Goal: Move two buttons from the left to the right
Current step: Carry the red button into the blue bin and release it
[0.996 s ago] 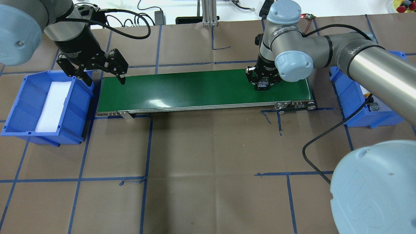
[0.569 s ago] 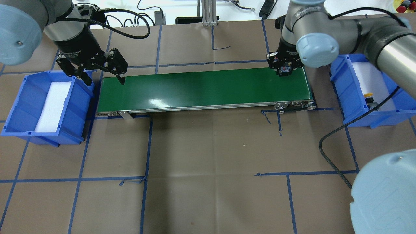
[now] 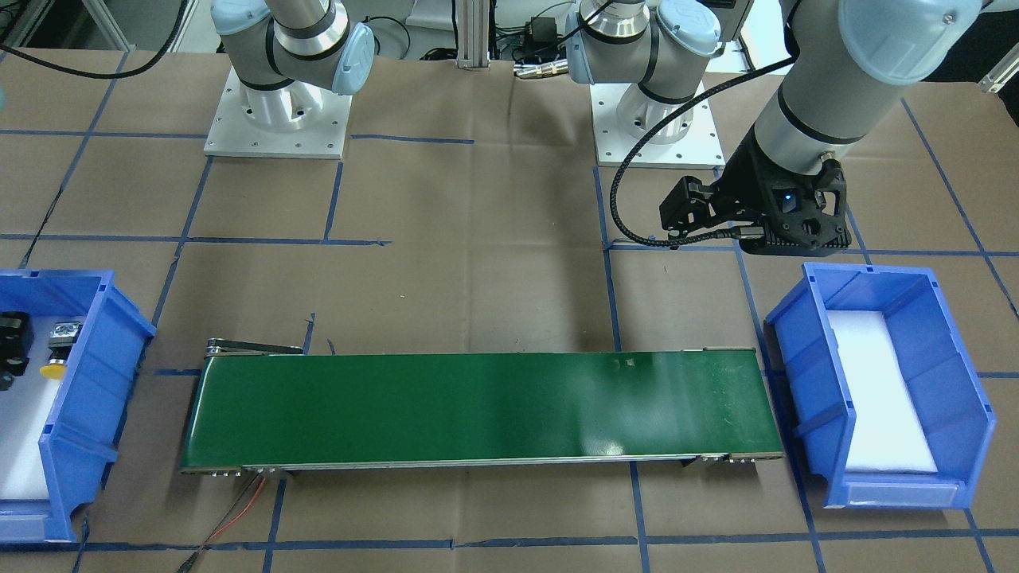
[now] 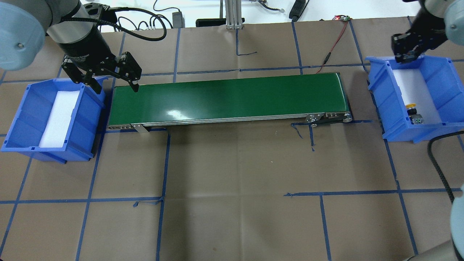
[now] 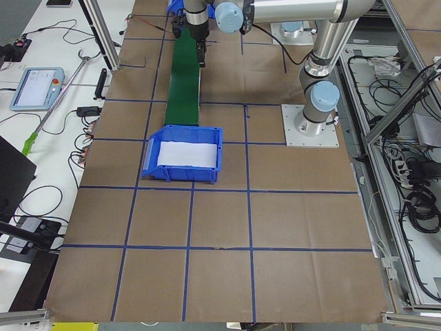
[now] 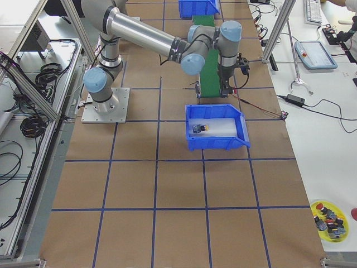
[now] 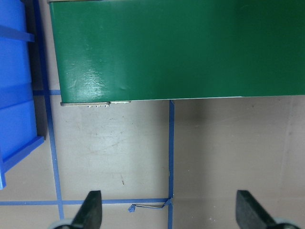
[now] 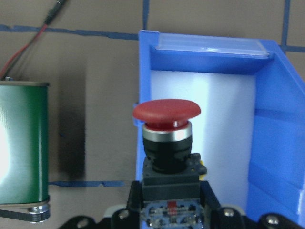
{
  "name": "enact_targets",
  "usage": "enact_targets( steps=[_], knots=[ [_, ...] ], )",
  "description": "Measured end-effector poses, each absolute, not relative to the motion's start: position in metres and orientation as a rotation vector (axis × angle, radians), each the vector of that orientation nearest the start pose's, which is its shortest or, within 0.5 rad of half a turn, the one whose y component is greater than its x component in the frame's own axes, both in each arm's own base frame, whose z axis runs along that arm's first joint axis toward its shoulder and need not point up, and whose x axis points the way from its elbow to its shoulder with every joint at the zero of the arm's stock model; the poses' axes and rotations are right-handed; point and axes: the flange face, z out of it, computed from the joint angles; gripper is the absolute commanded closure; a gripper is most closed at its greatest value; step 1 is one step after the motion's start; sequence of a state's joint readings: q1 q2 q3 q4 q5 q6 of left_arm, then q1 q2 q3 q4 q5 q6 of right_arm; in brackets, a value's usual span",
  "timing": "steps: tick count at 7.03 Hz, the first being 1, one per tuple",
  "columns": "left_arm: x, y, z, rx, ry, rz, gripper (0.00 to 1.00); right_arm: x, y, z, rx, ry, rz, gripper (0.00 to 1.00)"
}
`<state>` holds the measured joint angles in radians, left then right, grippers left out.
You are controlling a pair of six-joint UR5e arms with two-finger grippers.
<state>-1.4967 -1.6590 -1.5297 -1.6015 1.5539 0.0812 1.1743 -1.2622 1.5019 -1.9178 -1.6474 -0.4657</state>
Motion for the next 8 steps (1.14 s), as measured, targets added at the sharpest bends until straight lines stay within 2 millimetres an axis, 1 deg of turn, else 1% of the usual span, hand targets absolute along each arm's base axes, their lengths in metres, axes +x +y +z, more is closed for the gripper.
enact_targets(
  steps=[1,2,3,5,6,7,8],
  knots=[
    [-0.096,-0.530,0.461,0.011,3.161,0.118,0.00,-0.159,-0.620,0.369,-0.157,3.240,-0.076,0.95],
    [-0.096,-0.530,0.461,0.012,3.154,0.119,0.00,-0.178,-0.626,0.346,-0.197,3.224,-0.062,0.95],
    [-0.096,-0.530,0.460,0.015,3.140,0.123,0.00,-0.188,-0.634,0.321,-0.212,3.214,-0.062,0.95],
    [-0.098,-0.529,0.457,0.021,3.127,0.131,0.00,-0.198,-0.647,0.270,-0.216,3.198,-0.031,0.94],
    [-0.100,-0.528,0.459,0.025,3.127,0.124,0.00,-0.200,-0.650,0.252,-0.215,3.191,-0.011,0.94],
    [-0.101,-0.527,0.460,0.026,3.130,0.117,0.00,-0.201,-0.652,0.238,-0.211,3.183,0.011,0.90],
    [-0.103,-0.525,0.460,0.025,3.131,0.112,0.00,-0.201,-0.652,0.228,-0.206,3.175,0.034,0.49]
  ],
)
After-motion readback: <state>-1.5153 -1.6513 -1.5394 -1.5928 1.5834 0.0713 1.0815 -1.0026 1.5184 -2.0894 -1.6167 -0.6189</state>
